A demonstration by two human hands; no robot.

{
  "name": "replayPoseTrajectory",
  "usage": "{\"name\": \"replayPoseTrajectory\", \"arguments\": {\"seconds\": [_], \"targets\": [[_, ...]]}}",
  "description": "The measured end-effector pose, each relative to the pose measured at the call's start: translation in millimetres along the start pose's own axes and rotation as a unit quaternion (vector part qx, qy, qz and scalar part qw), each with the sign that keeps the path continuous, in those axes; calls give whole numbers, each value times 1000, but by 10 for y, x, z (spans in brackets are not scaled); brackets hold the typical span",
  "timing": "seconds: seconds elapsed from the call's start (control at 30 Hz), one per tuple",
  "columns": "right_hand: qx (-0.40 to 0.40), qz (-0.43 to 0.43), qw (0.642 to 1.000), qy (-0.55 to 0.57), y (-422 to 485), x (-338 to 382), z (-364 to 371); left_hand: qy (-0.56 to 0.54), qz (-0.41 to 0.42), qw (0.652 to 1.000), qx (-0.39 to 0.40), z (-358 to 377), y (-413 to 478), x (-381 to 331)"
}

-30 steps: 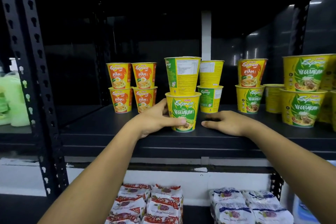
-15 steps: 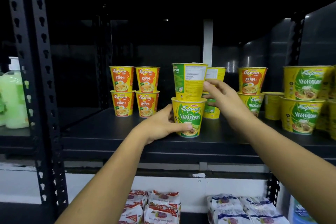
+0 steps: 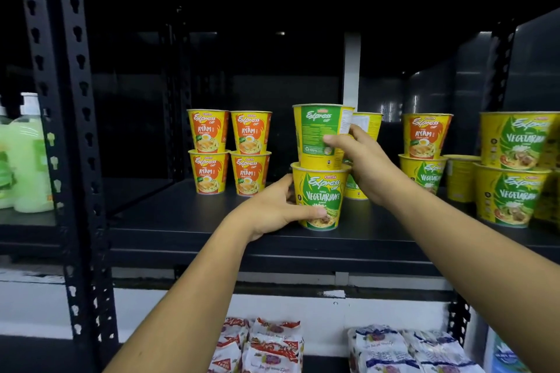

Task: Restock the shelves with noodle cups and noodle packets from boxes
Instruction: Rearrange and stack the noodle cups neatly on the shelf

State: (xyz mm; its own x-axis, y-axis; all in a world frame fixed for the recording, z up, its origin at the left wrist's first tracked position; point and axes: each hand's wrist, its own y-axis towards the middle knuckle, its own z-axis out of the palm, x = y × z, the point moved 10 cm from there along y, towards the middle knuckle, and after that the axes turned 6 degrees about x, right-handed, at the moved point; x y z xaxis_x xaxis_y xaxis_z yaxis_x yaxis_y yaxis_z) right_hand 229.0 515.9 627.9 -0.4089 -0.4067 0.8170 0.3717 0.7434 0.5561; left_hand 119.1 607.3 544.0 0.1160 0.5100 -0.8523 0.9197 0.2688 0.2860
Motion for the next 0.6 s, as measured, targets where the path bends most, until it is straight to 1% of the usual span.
{"name": "replayPoseTrajectory", "arguments": {"seconds": [0.07, 0.17, 0.27, 0.37, 0.6], "targets": [[5, 2, 999, 38, 4, -21, -1, -1, 0, 1000, 1, -5, 10, 11], [27, 4, 999, 24, -22, -60, 70, 0, -1, 1000, -1, -18, 30, 35], [7, 4, 1000, 1, -87, -117, 96, 3, 0, 1000, 1, -11, 38, 33], [-11, 6, 1000, 29, -144, -180, 101, 5, 1, 1000, 0, 1, 33, 13], [0, 0, 998, 58, -206, -177, 132, 2, 0, 1000, -5, -9, 33, 23]]}}
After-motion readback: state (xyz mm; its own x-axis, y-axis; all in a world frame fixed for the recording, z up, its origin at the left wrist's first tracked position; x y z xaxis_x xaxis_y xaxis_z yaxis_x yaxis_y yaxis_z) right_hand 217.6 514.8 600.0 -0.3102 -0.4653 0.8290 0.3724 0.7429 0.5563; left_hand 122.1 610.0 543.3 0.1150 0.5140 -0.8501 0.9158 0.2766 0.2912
